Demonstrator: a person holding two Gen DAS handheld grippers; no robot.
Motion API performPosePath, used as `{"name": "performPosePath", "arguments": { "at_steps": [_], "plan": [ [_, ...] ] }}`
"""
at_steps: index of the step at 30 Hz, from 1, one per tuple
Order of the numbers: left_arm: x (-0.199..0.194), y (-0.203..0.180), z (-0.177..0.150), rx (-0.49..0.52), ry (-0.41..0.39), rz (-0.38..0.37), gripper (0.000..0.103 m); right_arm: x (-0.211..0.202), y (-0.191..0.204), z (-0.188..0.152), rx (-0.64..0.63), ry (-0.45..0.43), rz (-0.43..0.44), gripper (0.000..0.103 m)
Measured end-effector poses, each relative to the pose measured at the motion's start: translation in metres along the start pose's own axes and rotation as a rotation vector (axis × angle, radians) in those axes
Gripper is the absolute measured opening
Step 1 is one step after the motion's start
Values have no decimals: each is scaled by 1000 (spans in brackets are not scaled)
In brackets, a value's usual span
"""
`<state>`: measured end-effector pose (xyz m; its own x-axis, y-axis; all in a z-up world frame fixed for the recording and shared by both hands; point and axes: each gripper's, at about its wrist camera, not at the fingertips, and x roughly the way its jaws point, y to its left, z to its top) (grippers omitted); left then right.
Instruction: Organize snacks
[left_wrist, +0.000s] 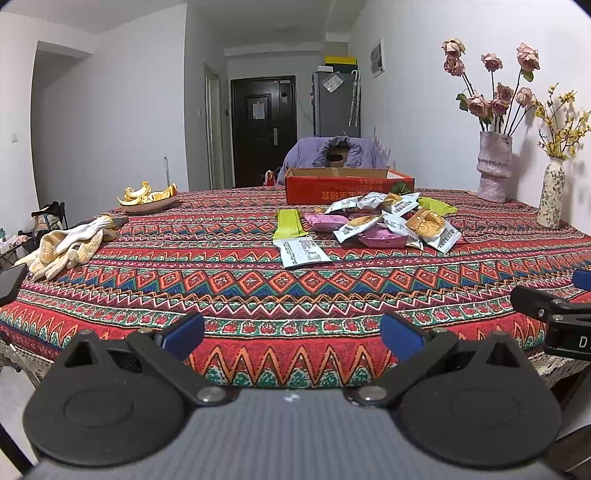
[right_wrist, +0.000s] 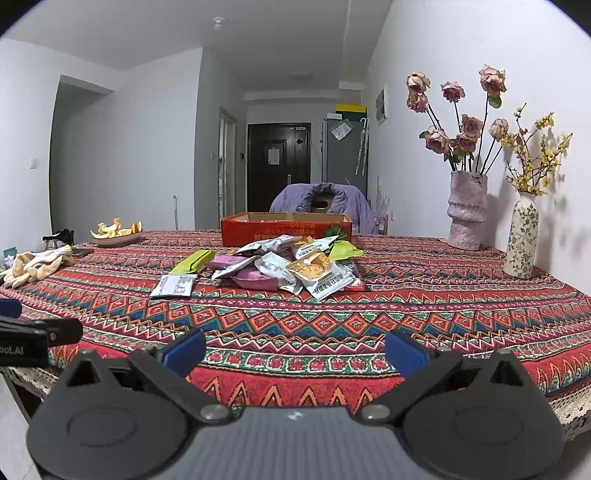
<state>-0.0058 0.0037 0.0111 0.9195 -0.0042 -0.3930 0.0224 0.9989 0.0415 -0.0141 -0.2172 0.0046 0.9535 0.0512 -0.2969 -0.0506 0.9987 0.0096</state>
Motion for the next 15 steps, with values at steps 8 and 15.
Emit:
{"name": "performPosePath", "arguments": {
  "at_steps": [8,15],
  "plan": [
    [0,0,-1,-2,4,-2,103,-2,-1,0,6,0,-2,103],
    [-1,-1,-1,4,1,2,103,-2,0,0,5,2,-2,103]
  ]
}}
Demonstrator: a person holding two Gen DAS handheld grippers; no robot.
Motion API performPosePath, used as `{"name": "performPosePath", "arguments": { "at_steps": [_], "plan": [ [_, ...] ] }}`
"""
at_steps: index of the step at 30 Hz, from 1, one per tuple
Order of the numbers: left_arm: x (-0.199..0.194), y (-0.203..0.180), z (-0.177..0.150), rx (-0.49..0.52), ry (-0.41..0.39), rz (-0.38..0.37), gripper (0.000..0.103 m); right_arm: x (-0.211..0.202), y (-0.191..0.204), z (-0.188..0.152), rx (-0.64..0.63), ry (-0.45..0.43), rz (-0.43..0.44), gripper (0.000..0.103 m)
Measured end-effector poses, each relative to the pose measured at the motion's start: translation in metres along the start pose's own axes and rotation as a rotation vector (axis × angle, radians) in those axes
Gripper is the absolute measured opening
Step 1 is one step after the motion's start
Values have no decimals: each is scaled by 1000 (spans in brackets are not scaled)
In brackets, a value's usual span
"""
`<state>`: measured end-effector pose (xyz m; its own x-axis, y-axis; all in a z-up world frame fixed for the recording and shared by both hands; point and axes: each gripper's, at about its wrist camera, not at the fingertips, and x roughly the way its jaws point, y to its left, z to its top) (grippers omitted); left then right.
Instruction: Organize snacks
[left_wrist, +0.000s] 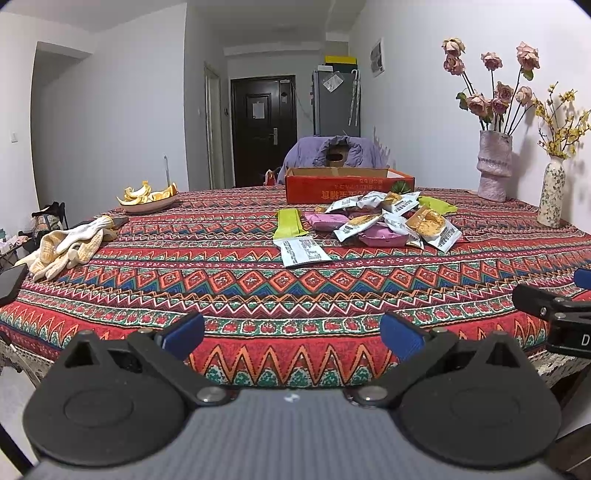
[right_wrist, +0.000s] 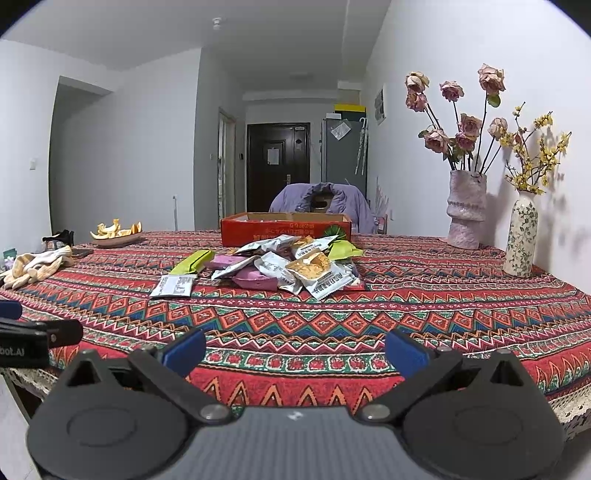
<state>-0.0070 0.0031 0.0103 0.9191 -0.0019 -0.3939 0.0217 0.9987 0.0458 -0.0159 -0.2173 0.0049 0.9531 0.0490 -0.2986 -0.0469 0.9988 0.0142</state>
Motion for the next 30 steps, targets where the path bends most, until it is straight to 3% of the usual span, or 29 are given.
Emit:
{"name": "performPosePath", "arguments": {
  "at_steps": [19,30],
  "plan": [
    [6,-1,0,-2,13,2,103,2,-1,2,5,2,1,103],
    [38,-4,15,-20,58,9,103,39,-26,8,41,18,-30,103]
  ]
}}
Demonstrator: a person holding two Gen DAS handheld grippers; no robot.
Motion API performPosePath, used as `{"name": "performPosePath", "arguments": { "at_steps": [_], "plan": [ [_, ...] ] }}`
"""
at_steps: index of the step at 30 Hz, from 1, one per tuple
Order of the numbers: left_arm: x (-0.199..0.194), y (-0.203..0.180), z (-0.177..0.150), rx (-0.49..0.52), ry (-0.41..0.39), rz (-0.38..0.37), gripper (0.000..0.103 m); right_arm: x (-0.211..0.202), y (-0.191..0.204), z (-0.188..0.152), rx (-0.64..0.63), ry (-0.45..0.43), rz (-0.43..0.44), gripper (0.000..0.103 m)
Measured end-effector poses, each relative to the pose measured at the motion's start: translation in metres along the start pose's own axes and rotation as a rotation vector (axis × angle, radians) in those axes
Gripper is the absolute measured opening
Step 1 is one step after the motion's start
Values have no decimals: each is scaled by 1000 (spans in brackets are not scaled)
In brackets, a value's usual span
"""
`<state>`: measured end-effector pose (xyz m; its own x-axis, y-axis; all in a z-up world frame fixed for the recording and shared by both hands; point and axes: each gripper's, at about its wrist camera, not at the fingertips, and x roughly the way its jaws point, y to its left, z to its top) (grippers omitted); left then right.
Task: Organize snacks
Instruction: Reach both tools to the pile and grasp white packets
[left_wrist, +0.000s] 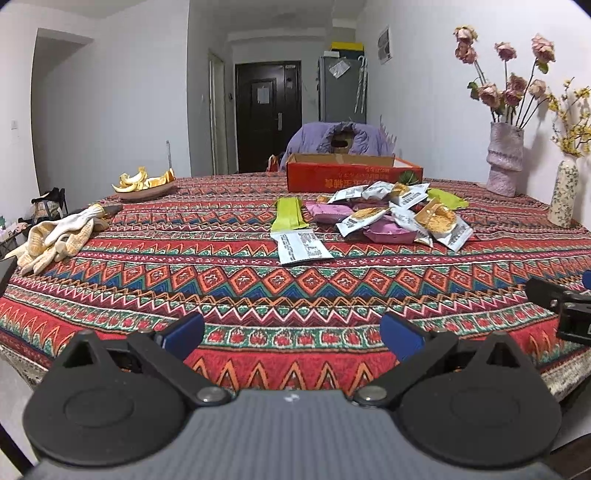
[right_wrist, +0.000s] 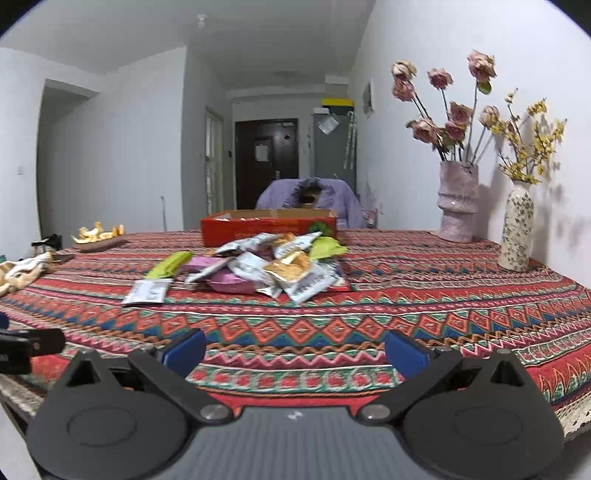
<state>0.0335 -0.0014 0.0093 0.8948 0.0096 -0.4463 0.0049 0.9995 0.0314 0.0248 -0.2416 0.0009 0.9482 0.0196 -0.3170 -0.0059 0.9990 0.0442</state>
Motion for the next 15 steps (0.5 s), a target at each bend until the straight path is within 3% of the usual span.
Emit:
{"name": "performPosePath", "arguments": {
  "at_steps": [15],
  "plan": [
    [73,-5,41,30,75,28,103,72,-4,26,-9,80,52,103]
  ]
}}
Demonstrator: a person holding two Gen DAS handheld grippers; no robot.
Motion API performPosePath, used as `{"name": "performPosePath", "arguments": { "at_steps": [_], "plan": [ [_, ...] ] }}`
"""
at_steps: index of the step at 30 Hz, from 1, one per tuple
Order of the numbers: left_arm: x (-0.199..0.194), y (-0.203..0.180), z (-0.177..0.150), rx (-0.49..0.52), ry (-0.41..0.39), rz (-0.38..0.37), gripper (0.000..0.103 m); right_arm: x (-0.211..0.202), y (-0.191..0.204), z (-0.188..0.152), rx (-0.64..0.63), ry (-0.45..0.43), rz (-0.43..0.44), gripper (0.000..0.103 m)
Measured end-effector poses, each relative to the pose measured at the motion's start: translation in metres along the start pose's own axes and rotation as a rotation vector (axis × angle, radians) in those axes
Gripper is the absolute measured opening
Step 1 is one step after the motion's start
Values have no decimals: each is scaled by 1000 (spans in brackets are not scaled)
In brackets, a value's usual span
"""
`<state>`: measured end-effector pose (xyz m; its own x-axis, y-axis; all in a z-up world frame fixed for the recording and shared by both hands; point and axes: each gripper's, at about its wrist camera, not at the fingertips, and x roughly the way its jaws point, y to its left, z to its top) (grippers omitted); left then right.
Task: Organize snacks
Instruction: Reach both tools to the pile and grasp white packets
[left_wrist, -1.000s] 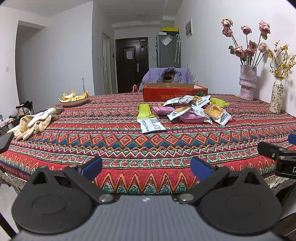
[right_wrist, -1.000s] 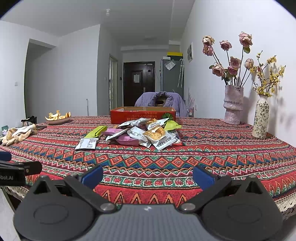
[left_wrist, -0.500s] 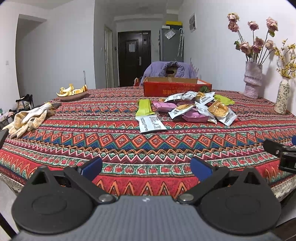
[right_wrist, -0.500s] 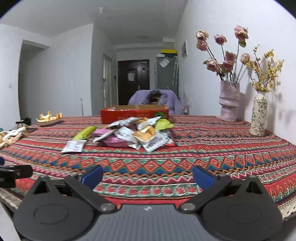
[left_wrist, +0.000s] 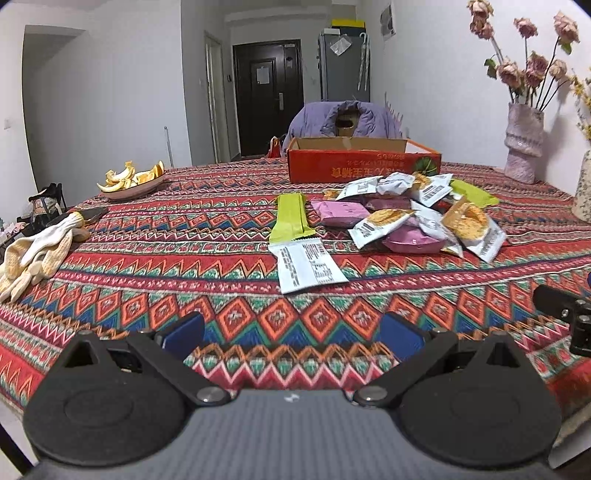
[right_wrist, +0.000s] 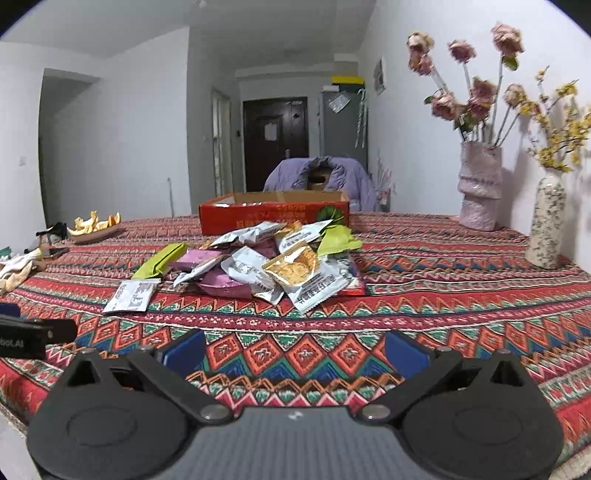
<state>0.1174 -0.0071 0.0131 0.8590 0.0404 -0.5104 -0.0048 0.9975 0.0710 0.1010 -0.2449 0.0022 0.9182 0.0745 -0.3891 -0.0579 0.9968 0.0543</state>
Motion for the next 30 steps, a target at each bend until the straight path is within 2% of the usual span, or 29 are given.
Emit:
{"name": "performPosePath", "arguments": {
  "at_steps": [5,8,13,16,18,20,22,25,28,30],
  "plan": [
    [31,0,17,-27,47,-2,103,28,-1,14,-52,29,-32,103],
    [51,-2,25,-27,74,-10,103,43,-5,25,-62,46,-19,103],
    [82,-7,40,-18,96,16,103,73,-9,43,-116,54,-26,103],
    [106,-7,49,-28,140,35,96,88,-13,51,-179,-19,29,103],
    [118,-7,54,-25,149,48,92,102,-15,57,-240,28,78,103],
    [127,-9,57,-14,157,55,88,114,-18,63,-250,71,118,103],
    [135,-9,60,-20,172,55,86,124,-19,67,-273,86,100,100],
    [144,-7,62,-45,189,67,84,141,-11,65,-384,118,52,84],
    [146,-6,63,-63,191,70,84,152,-7,63,-428,159,83,75],
    [146,-6,62,-72,187,56,78,158,-5,60,-441,190,108,57]
  ]
}}
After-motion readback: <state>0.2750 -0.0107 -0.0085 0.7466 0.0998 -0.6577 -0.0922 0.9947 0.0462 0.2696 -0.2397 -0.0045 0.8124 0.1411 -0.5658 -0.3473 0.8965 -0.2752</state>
